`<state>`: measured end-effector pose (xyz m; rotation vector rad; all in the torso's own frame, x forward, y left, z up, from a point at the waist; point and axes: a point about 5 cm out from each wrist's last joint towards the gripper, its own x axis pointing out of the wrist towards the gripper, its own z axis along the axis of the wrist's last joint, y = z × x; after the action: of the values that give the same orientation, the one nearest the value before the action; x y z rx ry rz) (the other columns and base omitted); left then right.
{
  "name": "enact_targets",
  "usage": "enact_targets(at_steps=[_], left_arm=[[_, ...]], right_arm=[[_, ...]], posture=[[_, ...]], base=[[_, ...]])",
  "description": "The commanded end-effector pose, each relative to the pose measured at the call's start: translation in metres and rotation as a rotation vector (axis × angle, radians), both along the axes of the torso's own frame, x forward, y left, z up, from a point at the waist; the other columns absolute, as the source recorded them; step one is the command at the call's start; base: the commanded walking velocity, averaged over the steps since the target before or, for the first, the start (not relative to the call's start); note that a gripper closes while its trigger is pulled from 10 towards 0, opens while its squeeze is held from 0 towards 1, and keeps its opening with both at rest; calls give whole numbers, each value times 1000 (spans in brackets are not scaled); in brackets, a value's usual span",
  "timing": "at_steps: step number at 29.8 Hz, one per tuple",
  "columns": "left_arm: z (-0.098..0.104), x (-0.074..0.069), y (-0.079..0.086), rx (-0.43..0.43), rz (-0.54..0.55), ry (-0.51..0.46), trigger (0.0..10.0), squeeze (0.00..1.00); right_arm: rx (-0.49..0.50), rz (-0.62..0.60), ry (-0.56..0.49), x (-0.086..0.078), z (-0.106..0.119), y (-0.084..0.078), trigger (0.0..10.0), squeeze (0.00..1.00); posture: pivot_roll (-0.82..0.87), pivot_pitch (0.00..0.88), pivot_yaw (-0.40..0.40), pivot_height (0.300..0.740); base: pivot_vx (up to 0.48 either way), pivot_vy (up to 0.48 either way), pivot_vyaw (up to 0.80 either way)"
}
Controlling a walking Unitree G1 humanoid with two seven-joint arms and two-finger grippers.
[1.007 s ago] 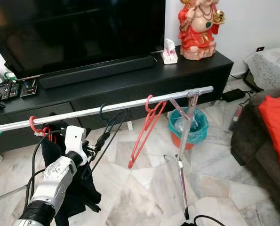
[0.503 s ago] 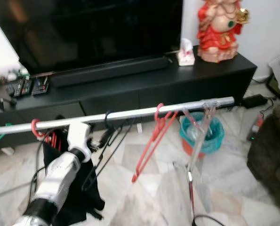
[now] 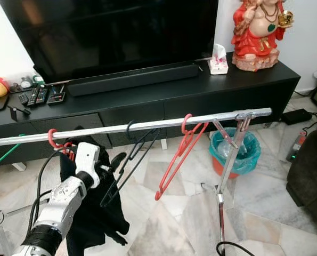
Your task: Hang hanger
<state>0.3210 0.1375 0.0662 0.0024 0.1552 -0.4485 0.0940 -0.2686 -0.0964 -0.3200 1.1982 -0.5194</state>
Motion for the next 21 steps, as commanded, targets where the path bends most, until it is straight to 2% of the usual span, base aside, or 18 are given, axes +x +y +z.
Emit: enact_targets(at_steps=[1,6,13,21], left_arm=[[0,6,1,41,-32,21,10000,0],[4,14,1,29,-15,31,10000,0],[11,25,-4,46,-44,30,10000,0],[17,32,-17,23,-59,35,10000,0]], right_arm=[[10,14,-4,2,-1,4,10000,0],[14,12,-8,2,-1,6,10000,0],[19,10,-12,2,-2,8,10000,0],[23,13,-19,4,-2,9,10000,0]], posture=[[-54,0,97,740],[-63,0,102,740],[-64,0,109,740],[-65,0,106,740]], base=[[0,0,0],[0,0,0],[0,0,0],[0,0,0]])
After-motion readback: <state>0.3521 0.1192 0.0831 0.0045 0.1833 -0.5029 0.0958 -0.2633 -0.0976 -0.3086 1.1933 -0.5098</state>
